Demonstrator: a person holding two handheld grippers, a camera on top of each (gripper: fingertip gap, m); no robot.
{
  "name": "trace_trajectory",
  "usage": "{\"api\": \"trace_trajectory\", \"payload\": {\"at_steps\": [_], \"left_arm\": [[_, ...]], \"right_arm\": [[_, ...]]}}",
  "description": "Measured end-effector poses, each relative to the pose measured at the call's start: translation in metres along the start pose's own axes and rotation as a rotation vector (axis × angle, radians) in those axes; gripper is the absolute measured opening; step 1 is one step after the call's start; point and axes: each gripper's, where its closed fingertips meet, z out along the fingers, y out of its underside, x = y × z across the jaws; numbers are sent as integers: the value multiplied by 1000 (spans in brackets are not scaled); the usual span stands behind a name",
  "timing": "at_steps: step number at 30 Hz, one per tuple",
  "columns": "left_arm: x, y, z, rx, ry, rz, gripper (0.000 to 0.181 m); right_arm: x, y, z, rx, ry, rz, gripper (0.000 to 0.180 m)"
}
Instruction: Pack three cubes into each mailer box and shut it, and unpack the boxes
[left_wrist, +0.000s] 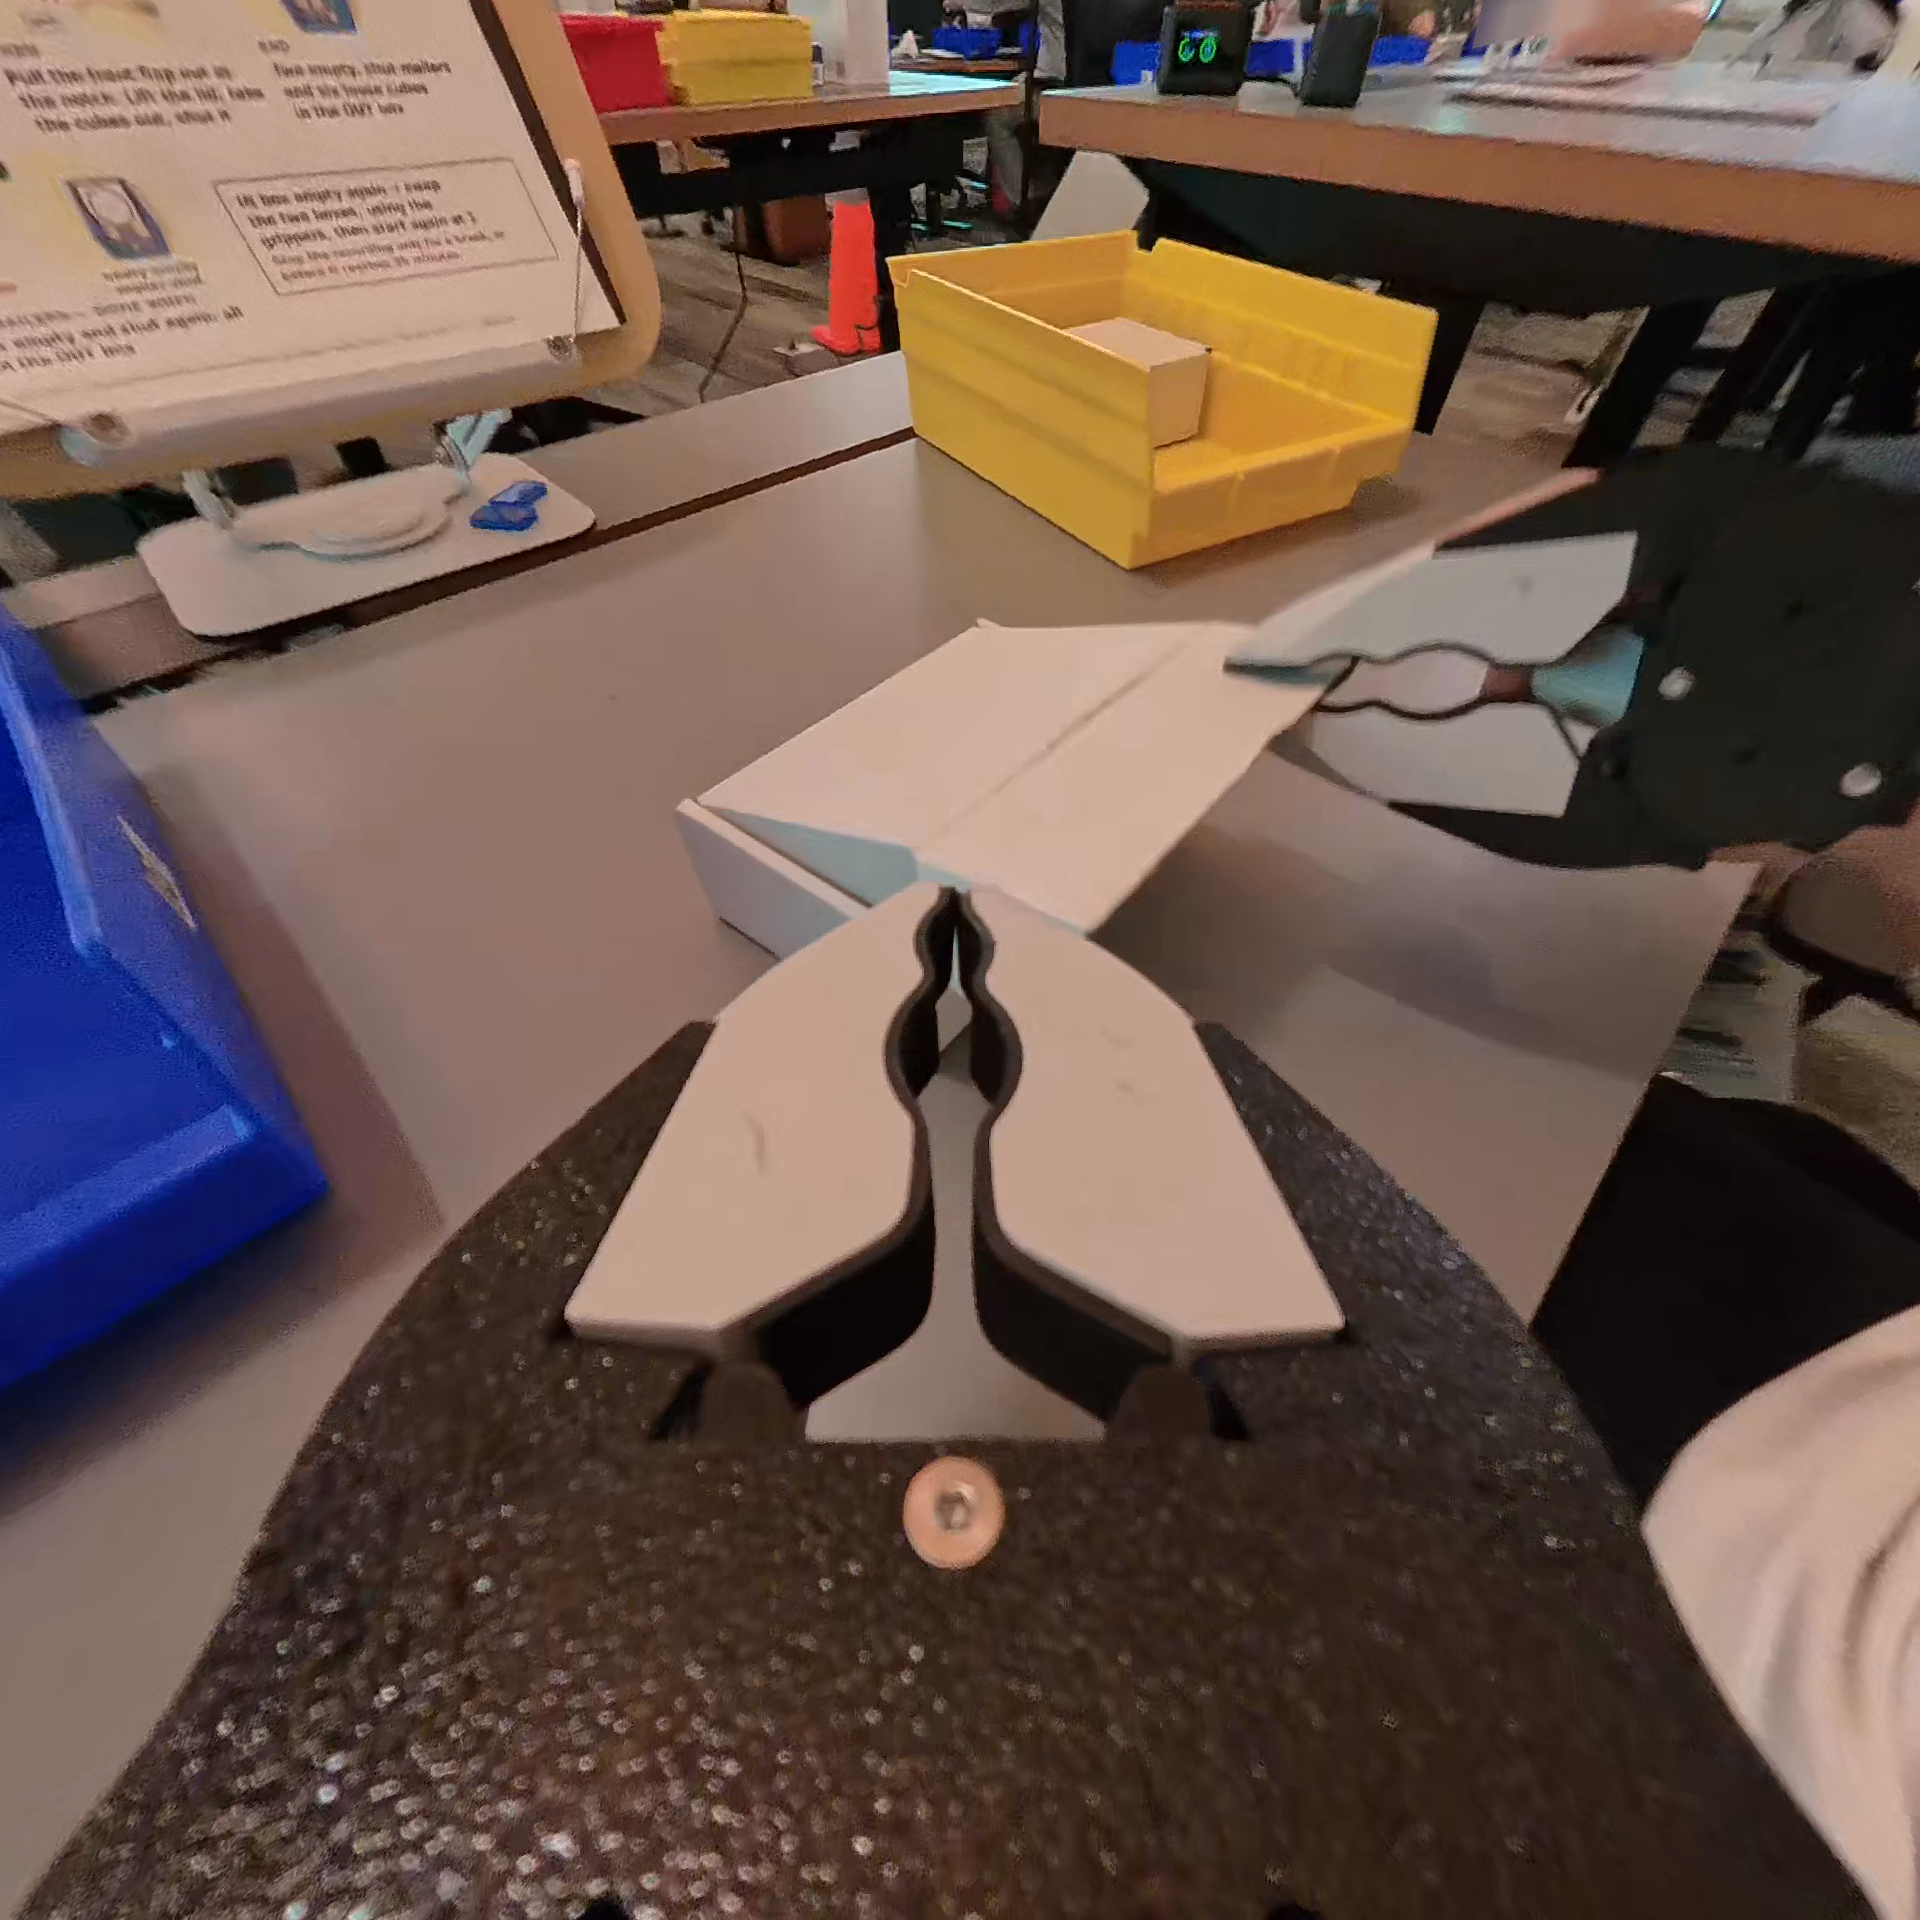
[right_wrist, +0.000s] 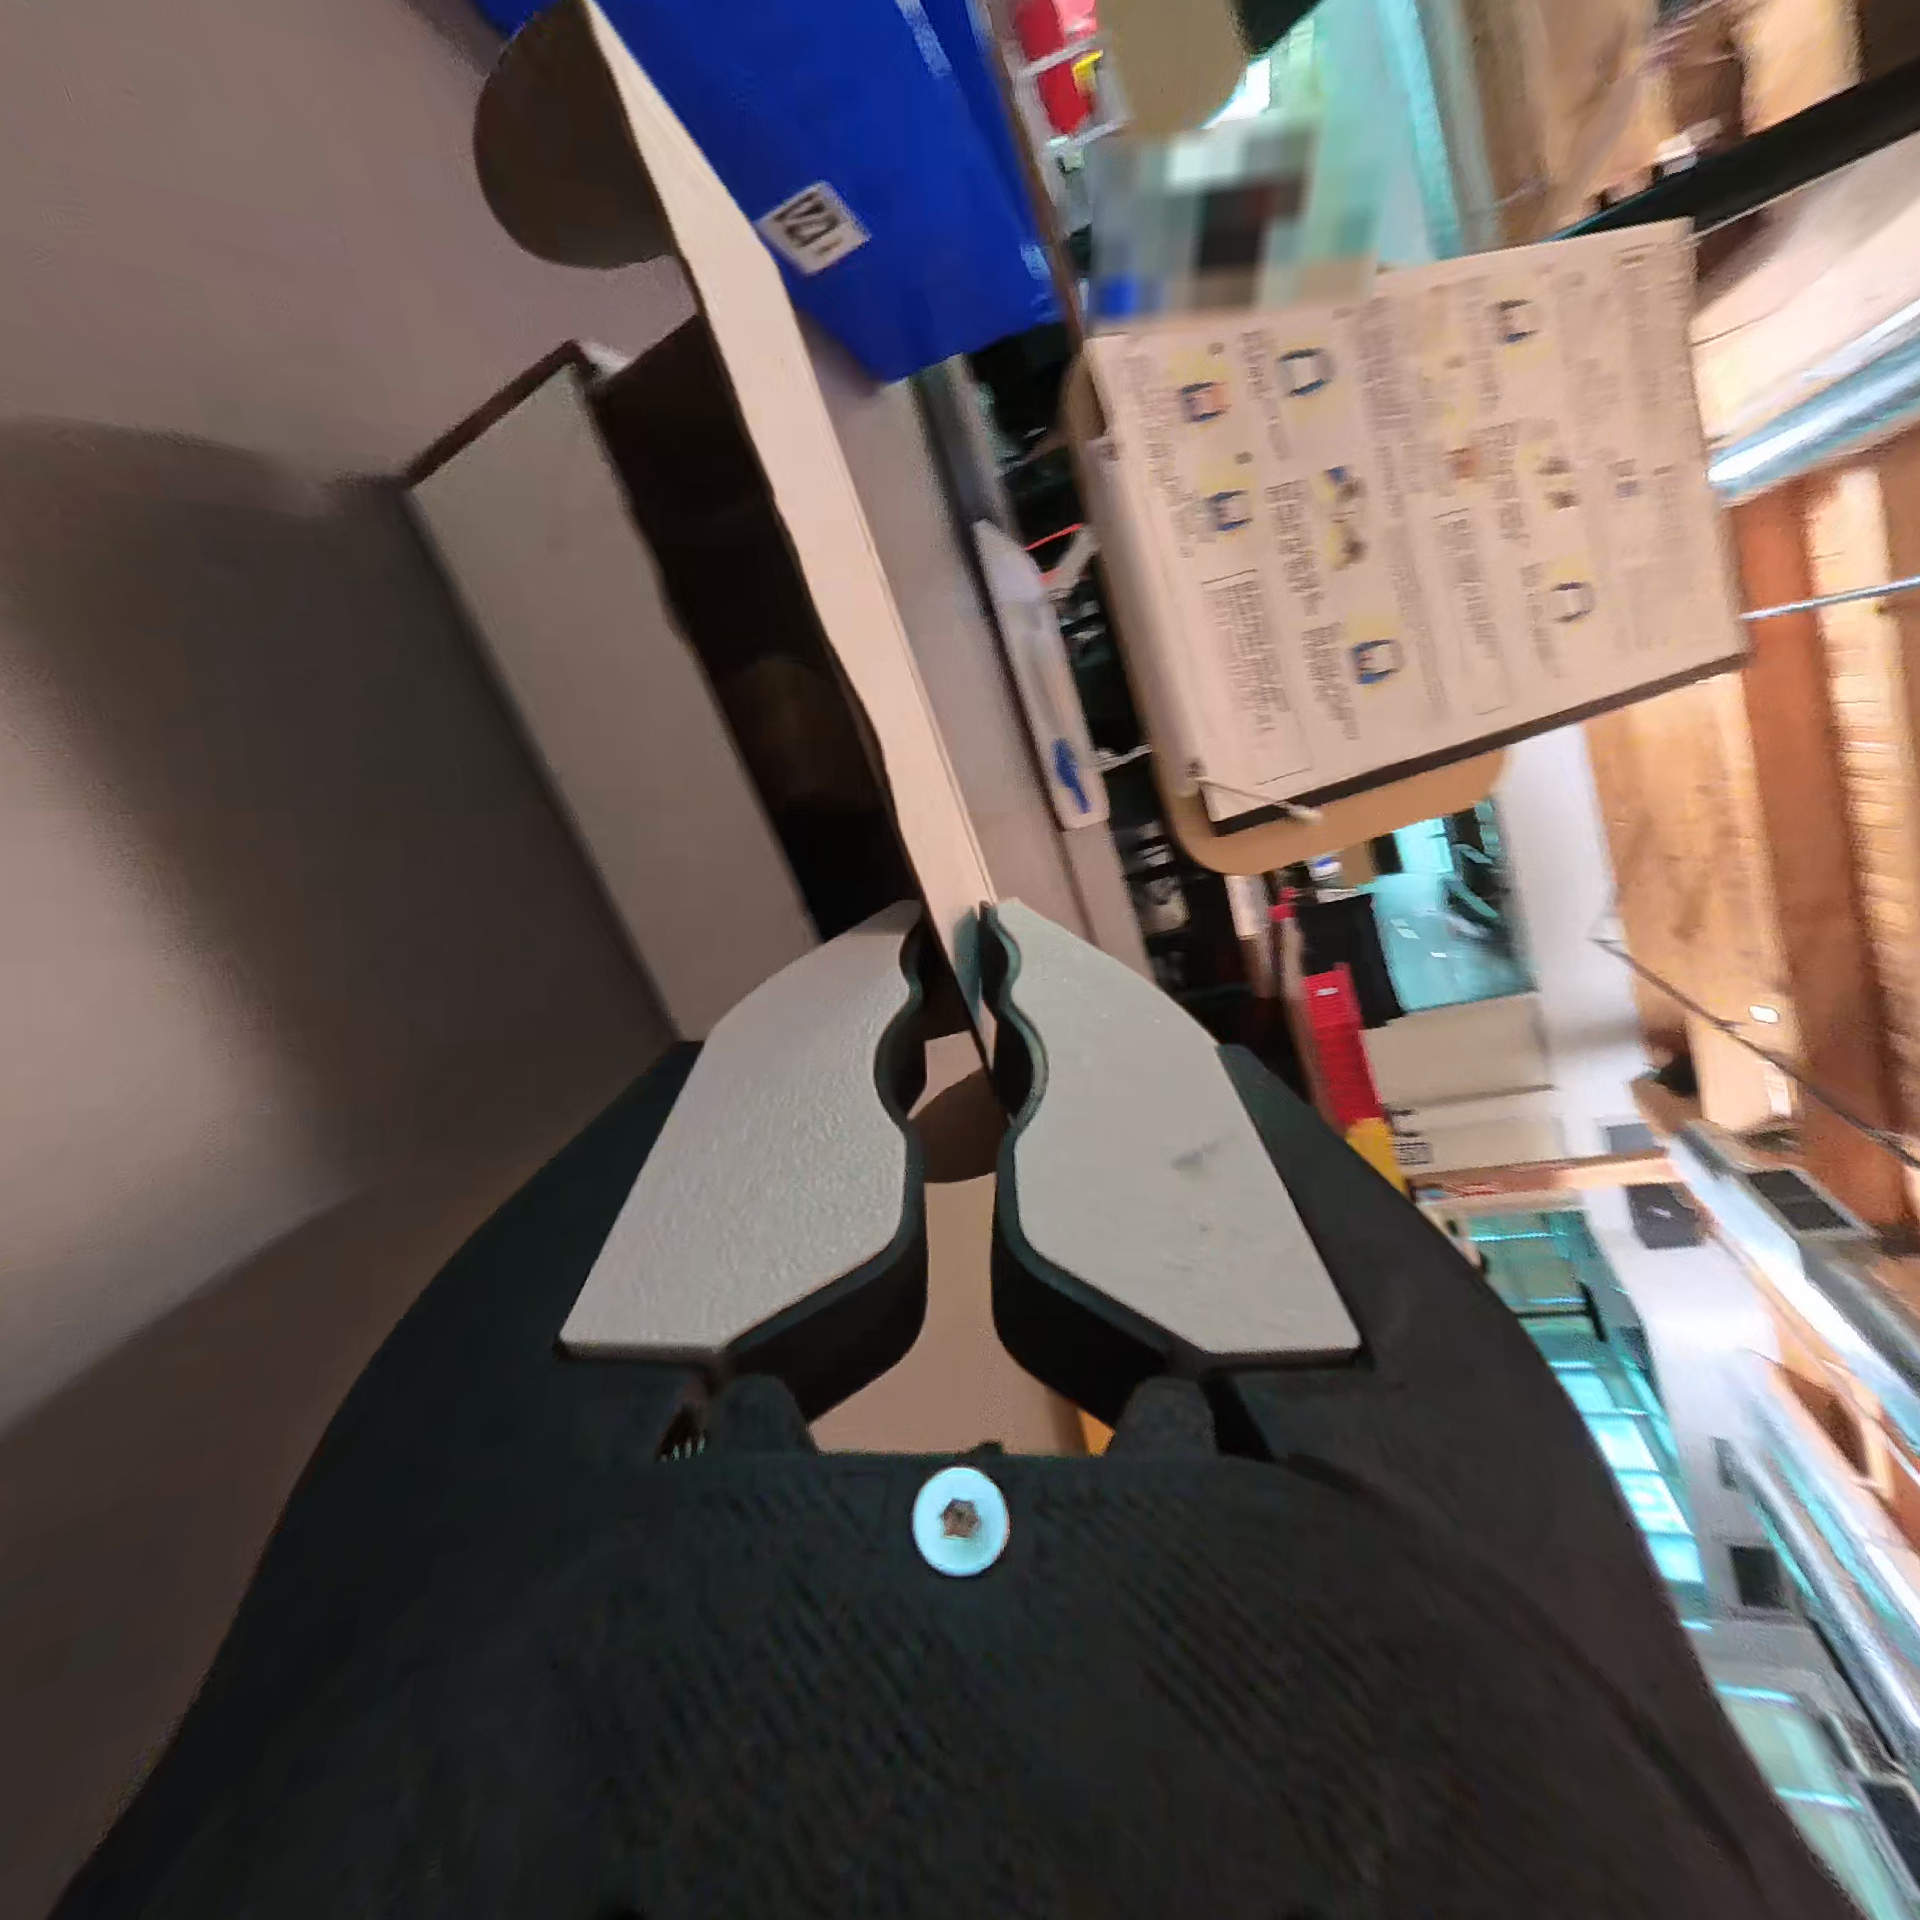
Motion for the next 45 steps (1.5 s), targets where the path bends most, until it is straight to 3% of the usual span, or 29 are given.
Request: {"api": "trace_trajectory", "payload": {"at_steps": [4,8,13,15,21,23,26,29,33,36,40,44,45], "left_arm": [[-4,-5,11,-63,112,-100,0],[-18,-5,47,-168,145,-178,0],[-23,18,87,-339,290,-382,0],[-28,32,94,-388,276,-432,0],[-28,36,96,-337,229,-319,0],[-28,37,96,-347,193,-250,0],[-28,37,96,-320,161,-194,0],[-28,36,96,-274,148,-175,0],[-28,36,95,-227,152,-208,0],[-28,36,95,-210,160,-216,0],[-24,35,91,-223,195,-160,0],[-25,14,85,-134,266,-377,4],[-27,10,84,-112,276,-446,2]], "right_arm": [[-20,7,-1,-37,-113,-1,8],[-35,10,3,-50,-181,30,11],[-36,10,2,-42,-197,79,13],[-37,10,2,-39,-205,93,14],[-52,0,-14,69,-404,262,33],[-39,-10,-28,167,-477,364,27],[5,-8,-25,205,-427,615,1],[20,9,4,106,-379,723,0],[6,25,36,-57,-456,804,0],[-12,40,44,-193,-510,756,0],[-13,40,44,-214,-492,751,0],[-12,40,43,-189,-506,769,0],[-12,40,43,-181,-516,804,7]]}}
